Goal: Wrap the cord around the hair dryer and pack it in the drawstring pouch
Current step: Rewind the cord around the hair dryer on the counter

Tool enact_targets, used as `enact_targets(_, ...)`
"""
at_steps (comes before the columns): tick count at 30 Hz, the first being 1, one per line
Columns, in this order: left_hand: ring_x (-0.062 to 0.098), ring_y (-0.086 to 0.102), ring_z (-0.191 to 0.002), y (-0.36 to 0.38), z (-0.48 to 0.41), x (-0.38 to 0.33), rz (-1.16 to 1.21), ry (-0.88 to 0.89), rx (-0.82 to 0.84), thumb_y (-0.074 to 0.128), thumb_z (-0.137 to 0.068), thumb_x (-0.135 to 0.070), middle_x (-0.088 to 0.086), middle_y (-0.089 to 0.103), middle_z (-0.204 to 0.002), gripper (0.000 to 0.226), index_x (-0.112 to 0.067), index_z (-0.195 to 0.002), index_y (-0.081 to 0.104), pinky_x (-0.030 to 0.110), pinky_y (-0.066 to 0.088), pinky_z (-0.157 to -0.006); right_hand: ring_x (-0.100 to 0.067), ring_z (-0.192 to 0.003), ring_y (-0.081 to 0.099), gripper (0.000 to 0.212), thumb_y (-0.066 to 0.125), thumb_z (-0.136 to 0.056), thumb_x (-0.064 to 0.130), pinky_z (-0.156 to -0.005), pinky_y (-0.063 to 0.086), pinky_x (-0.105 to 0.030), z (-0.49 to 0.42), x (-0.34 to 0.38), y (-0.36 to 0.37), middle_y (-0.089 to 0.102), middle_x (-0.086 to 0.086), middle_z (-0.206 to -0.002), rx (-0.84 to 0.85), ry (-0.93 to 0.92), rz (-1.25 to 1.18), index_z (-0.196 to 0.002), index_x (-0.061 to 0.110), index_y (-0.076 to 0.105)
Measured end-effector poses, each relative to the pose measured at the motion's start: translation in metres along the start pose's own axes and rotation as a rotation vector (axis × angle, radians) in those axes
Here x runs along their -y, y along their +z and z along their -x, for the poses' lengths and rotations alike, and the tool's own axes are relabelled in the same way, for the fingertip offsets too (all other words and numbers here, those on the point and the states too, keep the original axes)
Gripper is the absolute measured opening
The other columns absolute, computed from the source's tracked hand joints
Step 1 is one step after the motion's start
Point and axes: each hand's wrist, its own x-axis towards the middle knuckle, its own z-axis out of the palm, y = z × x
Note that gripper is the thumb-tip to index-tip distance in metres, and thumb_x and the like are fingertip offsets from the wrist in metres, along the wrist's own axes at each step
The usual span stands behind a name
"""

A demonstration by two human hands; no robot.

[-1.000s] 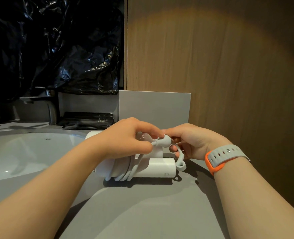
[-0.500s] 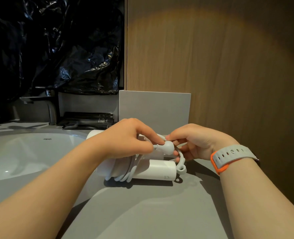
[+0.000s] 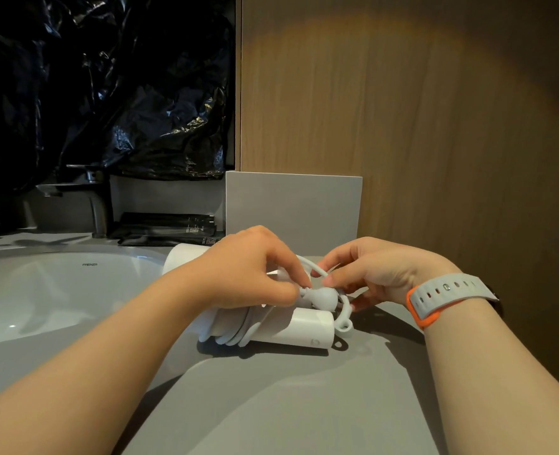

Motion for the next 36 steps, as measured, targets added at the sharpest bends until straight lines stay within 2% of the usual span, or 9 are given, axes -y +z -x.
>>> enact_targets(3,0.006,0.051,-0.097,0.002,-0.002,0.004,-0.050,-0.008,-0.036,0.047,-0.052,-0.059,-0.008,0.066,-0.082,0.035,-0.046,-0.078,0.066,0.039,0.048,-0.082,-0.018,-0.068,0.060,0.012,0.068,-0.080,0.005,-0.056,0.055,-0.031,0.001,0.001,0.000,0.065,-0.010,-0.080,-0.011,-0.002,0.016,-0.090,0.009,0.073)
enact_targets(8,0.008,0.053,-0.090,0.006,-0.005,0.005,-0.105,-0.028,-0.100,0.056,-0.061,-0.052,-0.007,0.065,-0.077,0.021,-0.034,-0.066,0.066,0.039,0.048,-0.079,-0.015,-0.056,0.060,0.017,0.066,-0.080,0.000,-0.050,0.054,-0.026,0.001,0.001,0.001,0.062,-0.011,-0.078,-0.013,0.021,0.045,-0.095,0.008,0.069)
enact_targets(12,0.003,0.050,-0.089,0.006,-0.006,0.008,-0.126,-0.025,-0.110,0.064,-0.066,-0.055,-0.010,0.060,-0.072,0.019,-0.036,-0.067,0.063,0.037,0.047,-0.080,-0.018,-0.060,0.061,0.012,0.063,-0.085,0.008,-0.050,0.054,-0.027,-0.001,0.002,0.002,0.065,-0.008,-0.078,-0.069,0.022,0.043,-0.096,0.007,0.069)
enact_targets(17,0.000,0.047,-0.091,0.006,-0.006,0.007,-0.146,-0.023,-0.109,0.058,-0.061,-0.065,-0.015,0.060,-0.073,0.023,-0.042,-0.066,0.058,0.035,0.046,-0.080,-0.025,-0.069,0.064,0.016,0.057,-0.087,0.016,-0.058,0.057,-0.032,-0.003,0.003,0.005,0.069,0.000,-0.071,-0.065,0.073,0.060,-0.090,0.010,0.071)
enact_targets(22,-0.002,0.045,-0.088,0.005,-0.005,0.008,-0.155,-0.001,-0.088,0.056,-0.059,-0.072,-0.031,0.055,-0.073,0.032,-0.042,-0.070,0.061,0.033,0.046,-0.078,-0.024,-0.062,0.063,0.022,0.049,-0.088,0.013,-0.053,0.056,-0.028,-0.002,0.002,0.007,0.069,-0.007,-0.071,-0.070,0.110,-0.047,-0.091,0.004,0.069)
enact_targets(26,0.001,0.045,-0.091,0.003,-0.002,0.007,-0.106,-0.003,-0.073,0.045,-0.050,-0.073,-0.010,0.058,-0.074,0.043,-0.042,-0.074,0.063,0.034,0.046,-0.079,-0.023,-0.061,0.064,0.025,0.045,-0.087,0.009,-0.056,0.055,-0.026,-0.006,0.000,0.006,0.069,-0.012,-0.074,-0.101,0.093,-0.177,-0.093,-0.002,0.066)
enact_targets(30,-0.003,0.042,-0.099,0.001,-0.001,0.007,-0.123,0.012,-0.008,0.049,-0.045,-0.073,-0.018,0.058,-0.084,0.038,-0.049,-0.074,0.058,0.032,0.044,-0.085,-0.020,-0.060,0.065,0.023,0.050,-0.086,0.007,-0.059,0.056,-0.027,-0.011,0.000,0.005,0.069,-0.011,-0.068,-0.142,0.017,-0.229,-0.097,-0.005,0.066)
enact_targets(33,-0.003,0.041,-0.100,0.001,-0.001,0.008,-0.154,0.018,0.005,0.049,-0.045,-0.075,-0.020,0.058,-0.087,0.039,-0.050,-0.074,0.057,0.034,0.043,-0.088,-0.018,-0.056,0.065,0.020,0.054,-0.084,-0.003,-0.053,0.056,-0.024,-0.012,0.000,0.006,0.069,-0.014,-0.074,-0.181,-0.049,-0.225,-0.096,-0.005,0.069)
enact_targets(36,-0.001,0.042,-0.098,0.001,-0.001,0.007,-0.169,0.026,-0.009,0.048,-0.045,-0.076,-0.018,0.059,-0.085,0.038,-0.050,-0.071,0.055,0.035,0.044,-0.087,-0.021,-0.065,0.067,0.014,0.060,-0.083,-0.004,-0.059,0.058,-0.027,-0.013,-0.003,0.007,0.070,-0.017,-0.082,-0.212,-0.072,-0.200,-0.093,-0.001,0.070)
